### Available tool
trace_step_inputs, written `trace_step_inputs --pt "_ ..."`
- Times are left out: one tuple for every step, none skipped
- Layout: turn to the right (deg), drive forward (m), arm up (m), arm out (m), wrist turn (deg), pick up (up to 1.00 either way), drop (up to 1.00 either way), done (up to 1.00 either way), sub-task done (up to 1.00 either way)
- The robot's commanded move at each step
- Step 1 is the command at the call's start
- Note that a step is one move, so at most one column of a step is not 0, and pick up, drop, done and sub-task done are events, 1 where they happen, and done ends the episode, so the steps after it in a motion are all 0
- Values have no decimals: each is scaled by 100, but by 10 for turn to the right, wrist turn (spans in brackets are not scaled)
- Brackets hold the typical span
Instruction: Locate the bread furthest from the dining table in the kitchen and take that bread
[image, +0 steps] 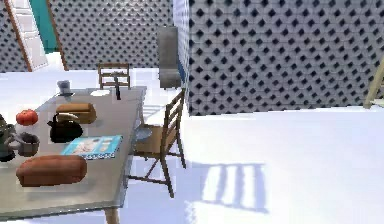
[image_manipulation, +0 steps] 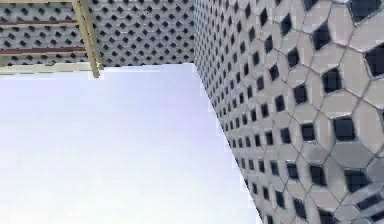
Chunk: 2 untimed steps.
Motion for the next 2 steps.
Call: trace_step_inputs --pt "450 0 0 0 0 0 0 0 0" --pt "90 0 0 0 0 0 0 0 0"
